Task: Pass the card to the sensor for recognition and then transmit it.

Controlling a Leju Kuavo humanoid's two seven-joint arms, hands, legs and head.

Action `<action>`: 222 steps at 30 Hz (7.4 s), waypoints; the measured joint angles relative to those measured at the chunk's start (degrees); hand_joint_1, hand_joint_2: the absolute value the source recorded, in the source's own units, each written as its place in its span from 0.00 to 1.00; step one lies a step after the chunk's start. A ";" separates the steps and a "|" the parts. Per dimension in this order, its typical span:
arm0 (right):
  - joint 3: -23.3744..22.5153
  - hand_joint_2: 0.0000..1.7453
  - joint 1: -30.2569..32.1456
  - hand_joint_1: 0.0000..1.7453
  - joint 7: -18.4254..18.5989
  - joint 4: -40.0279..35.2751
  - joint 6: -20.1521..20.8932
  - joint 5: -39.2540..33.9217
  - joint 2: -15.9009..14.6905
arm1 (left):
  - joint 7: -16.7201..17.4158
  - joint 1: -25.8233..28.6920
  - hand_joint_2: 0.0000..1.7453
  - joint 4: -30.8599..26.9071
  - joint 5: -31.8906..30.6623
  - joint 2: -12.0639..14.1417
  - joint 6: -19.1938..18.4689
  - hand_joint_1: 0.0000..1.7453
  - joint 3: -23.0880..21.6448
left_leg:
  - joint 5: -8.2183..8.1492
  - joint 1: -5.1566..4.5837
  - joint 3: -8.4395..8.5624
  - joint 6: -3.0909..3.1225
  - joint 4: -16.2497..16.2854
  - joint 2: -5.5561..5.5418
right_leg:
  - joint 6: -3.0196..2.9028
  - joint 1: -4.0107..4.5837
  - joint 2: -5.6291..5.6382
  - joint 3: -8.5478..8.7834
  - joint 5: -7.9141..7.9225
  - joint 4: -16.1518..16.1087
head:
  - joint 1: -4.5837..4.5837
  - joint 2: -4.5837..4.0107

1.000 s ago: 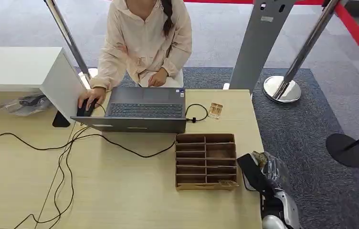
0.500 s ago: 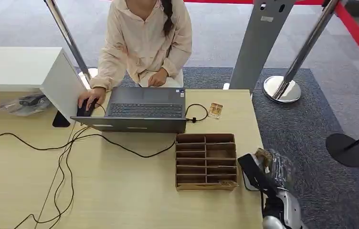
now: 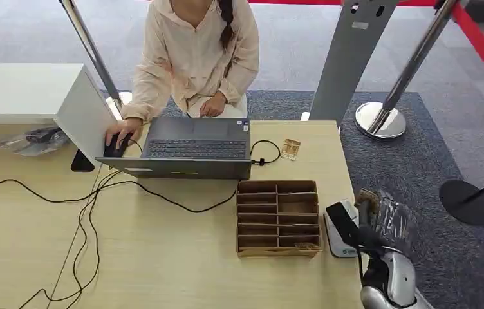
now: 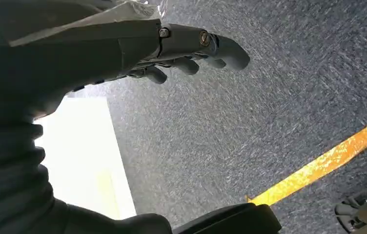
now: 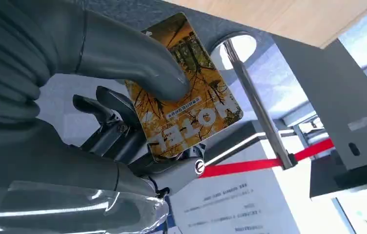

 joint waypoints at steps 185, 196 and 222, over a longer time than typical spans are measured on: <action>9.55 1.00 -5.77 0.00 -8.85 -24.55 12.90 5.25 4.39 | -2.05 -0.14 1.00 0.52 -3.91 -0.17 -2.40 0.00 -0.04 | -0.06 -0.05 0.25 0.10 0.00 0.00 | 0.09 -0.06 0.00 0.27 -0.06 0.01 | 0.00 0.00; 9.49 1.00 -2.07 0.00 -6.75 -27.08 13.62 6.84 0.83 | -2.21 -0.13 1.00 0.85 -3.19 -0.15 -2.34 0.00 -0.02 | -0.06 -0.07 0.29 0.10 0.00 0.01 | 0.09 -0.07 0.00 0.28 -0.06 0.01 | 0.00 0.00; 13.36 1.00 1.22 0.10 -5.46 -28.22 21.51 3.72 -2.51 | -1.44 -0.07 1.00 0.85 -3.61 -0.37 -1.44 0.00 0.02 | -0.06 -0.07 0.28 0.10 -0.01 0.01 | 0.09 -0.08 0.00 0.37 -0.07 0.01 | 0.00 0.00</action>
